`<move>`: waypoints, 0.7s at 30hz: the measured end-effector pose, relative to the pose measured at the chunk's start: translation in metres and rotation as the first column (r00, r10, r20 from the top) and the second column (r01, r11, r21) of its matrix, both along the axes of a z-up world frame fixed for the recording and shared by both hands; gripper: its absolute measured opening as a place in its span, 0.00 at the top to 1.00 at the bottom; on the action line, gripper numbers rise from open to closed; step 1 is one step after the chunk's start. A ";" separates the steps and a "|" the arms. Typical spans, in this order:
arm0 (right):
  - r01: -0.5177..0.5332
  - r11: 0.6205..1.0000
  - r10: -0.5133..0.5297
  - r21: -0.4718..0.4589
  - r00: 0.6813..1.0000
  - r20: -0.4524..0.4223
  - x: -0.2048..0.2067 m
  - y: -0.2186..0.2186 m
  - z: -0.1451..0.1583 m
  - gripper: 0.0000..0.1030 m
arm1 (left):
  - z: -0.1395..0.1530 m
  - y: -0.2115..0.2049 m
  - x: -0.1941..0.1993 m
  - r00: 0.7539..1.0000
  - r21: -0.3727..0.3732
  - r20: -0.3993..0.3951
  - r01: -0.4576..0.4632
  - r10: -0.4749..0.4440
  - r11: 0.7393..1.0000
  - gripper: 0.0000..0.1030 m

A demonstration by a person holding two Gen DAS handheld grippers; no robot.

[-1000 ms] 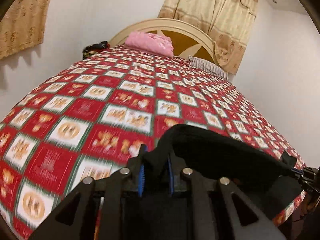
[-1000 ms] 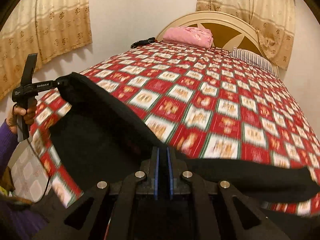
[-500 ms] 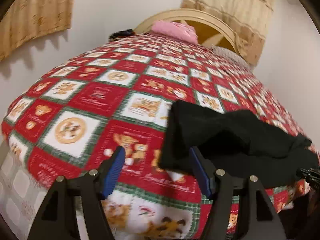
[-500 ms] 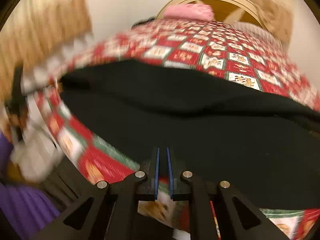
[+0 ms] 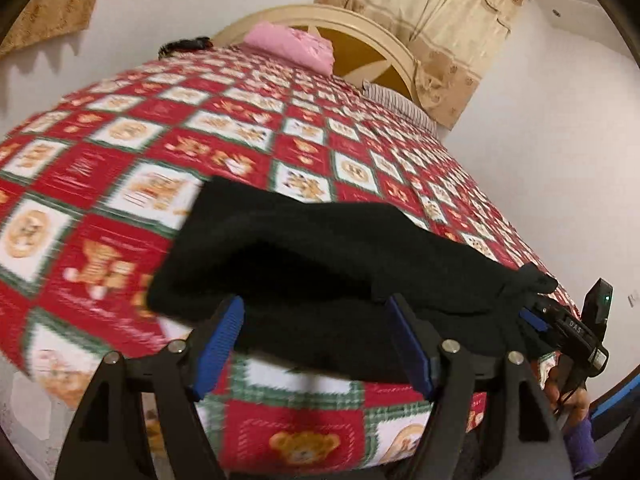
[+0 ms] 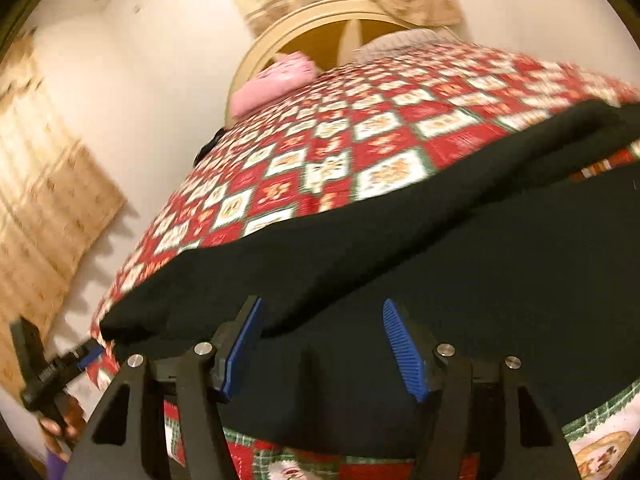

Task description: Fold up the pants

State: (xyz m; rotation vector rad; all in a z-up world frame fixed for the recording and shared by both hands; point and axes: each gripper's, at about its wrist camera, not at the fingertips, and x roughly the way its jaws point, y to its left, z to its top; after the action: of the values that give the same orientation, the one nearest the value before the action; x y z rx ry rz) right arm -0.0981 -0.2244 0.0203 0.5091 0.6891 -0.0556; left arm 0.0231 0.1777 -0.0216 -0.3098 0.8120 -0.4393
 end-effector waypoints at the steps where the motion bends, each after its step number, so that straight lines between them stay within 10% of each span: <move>1: 0.009 1.000 -0.009 0.019 1.000 0.002 0.001 -0.005 -0.002 0.38 | -0.003 -0.002 0.005 1.000 -0.015 -0.015 0.002 -0.002 1.000 0.26; 8: 0.030 0.993 -0.031 0.115 1.000 0.002 0.034 -0.023 -0.011 0.38 | -0.010 0.006 0.023 0.995 -0.123 -0.092 -0.055 0.044 0.991 0.19; 18: 0.067 0.997 -0.072 -0.041 0.990 -0.119 0.073 0.000 -0.010 0.37 | -0.012 0.039 0.044 0.971 -0.323 -0.188 -0.201 0.146 0.925 0.11; 20: 0.074 0.997 -0.078 -0.037 0.991 -0.113 0.071 -0.003 -0.010 0.91 | -0.012 0.040 0.047 0.968 -0.318 -0.190 -0.220 0.165 0.922 0.11; 21: 0.072 0.997 -0.068 0.026 0.989 -0.135 0.070 -0.014 -0.018 0.92 | -0.012 0.042 0.048 0.966 -0.321 -0.191 -0.228 0.173 0.919 0.11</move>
State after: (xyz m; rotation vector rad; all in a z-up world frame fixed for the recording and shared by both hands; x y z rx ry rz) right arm -0.0283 -0.2389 0.0018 0.5623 0.8043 -0.1461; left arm 0.0714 0.2196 -0.0338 -0.7535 0.8483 -0.3629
